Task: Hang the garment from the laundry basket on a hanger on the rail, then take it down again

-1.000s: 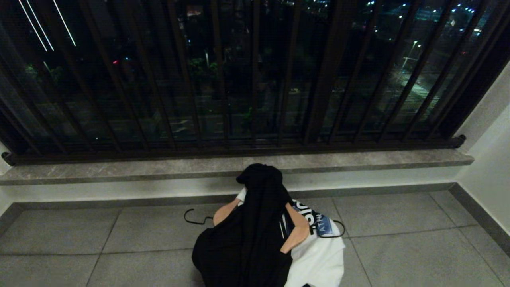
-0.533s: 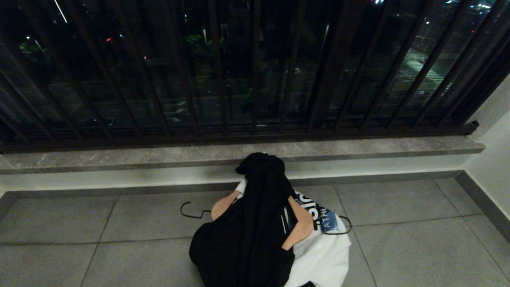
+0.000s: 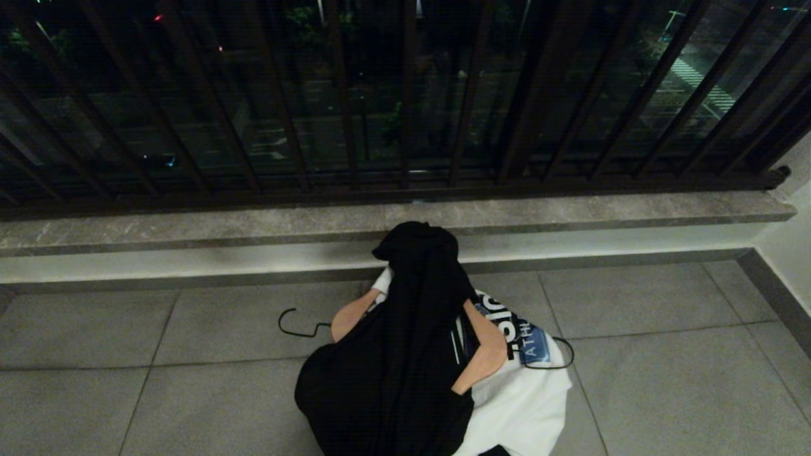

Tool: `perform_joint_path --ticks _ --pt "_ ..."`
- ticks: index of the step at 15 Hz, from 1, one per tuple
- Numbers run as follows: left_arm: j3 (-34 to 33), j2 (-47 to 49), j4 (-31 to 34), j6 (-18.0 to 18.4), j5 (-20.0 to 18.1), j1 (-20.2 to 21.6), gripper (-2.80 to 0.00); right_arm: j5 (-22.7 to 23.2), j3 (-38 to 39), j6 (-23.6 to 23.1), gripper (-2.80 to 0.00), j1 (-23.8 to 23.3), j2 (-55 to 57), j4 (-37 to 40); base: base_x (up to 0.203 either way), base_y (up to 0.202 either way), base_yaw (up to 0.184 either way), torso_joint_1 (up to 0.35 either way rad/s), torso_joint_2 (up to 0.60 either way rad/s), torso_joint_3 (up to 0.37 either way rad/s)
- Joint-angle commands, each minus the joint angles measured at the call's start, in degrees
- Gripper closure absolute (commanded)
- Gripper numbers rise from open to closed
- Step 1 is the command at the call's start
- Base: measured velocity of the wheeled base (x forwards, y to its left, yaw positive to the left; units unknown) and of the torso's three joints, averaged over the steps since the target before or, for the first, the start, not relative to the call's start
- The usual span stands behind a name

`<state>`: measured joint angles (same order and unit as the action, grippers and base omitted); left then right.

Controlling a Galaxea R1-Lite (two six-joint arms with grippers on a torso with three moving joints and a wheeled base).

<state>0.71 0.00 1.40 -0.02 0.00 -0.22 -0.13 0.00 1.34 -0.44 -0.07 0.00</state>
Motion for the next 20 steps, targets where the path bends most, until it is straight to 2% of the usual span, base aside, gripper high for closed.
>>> perform_joint_path --ticks 1,9,20 --pt "0.0 0.08 0.0 -0.04 0.0 0.03 0.0 0.04 0.0 0.05 0.0 0.0 -0.01 0.0 0.0 0.0 0.0 0.006 0.01 -0.195" --pt "0.0 0.02 0.0 0.02 0.0 -0.02 0.0 -0.04 0.0 -0.02 0.0 0.0 -0.01 0.0 0.0 0.0 0.0 0.004 0.0 -0.185" --pt "-0.08 0.0 0.0 -0.06 0.07 -0.04 0.0 -0.01 0.0 0.01 0.0 0.0 -0.01 0.0 0.0 0.0 0.0 0.0 0.0 -0.009"
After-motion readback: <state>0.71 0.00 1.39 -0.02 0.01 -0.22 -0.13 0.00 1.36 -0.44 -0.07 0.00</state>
